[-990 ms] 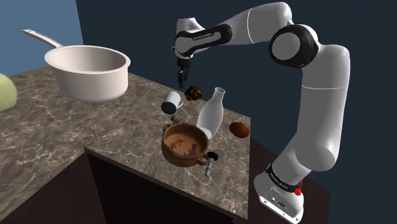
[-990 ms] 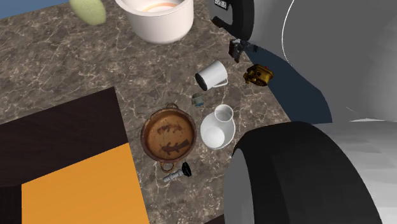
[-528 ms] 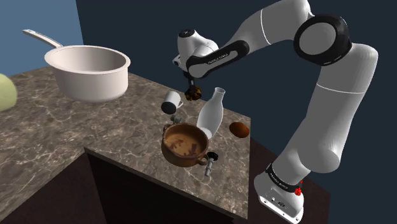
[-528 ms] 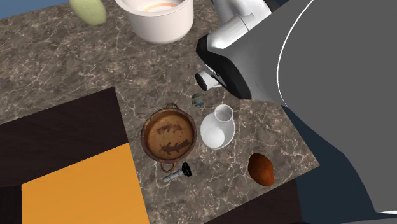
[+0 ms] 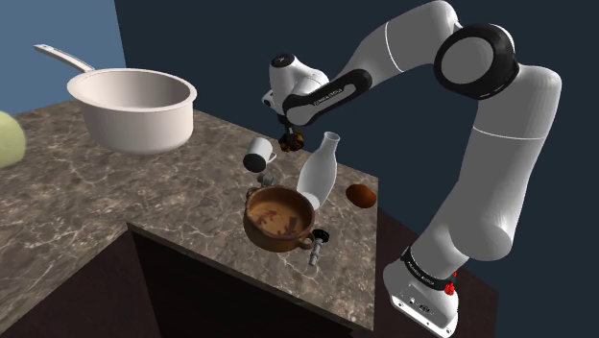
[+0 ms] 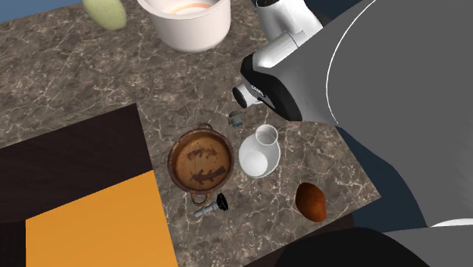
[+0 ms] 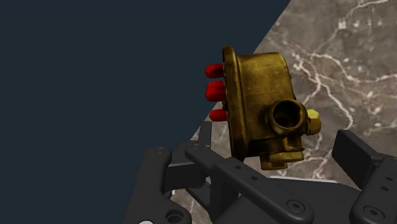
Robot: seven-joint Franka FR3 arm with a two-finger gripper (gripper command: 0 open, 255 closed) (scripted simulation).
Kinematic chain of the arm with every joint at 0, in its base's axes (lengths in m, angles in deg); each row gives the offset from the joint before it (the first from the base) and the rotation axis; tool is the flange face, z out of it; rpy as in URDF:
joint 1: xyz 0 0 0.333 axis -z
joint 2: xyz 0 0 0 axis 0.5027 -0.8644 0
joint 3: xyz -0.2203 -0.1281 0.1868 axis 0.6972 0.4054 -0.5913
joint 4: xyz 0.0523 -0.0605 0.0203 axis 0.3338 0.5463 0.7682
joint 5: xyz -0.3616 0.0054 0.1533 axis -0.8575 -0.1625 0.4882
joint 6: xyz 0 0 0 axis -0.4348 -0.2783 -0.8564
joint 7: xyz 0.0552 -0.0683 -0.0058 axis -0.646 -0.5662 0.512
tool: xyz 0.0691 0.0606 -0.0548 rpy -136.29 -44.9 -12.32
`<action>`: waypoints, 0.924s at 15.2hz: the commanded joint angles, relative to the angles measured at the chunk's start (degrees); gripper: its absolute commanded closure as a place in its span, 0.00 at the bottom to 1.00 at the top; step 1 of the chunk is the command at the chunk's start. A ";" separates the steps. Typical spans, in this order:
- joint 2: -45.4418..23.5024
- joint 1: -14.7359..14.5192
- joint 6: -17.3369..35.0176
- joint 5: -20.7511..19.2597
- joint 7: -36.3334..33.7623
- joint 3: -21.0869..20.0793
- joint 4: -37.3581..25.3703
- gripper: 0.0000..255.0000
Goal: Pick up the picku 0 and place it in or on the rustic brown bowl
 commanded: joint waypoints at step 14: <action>-0.06 0.02 0.08 -0.03 -0.02 0.01 0.01 1.00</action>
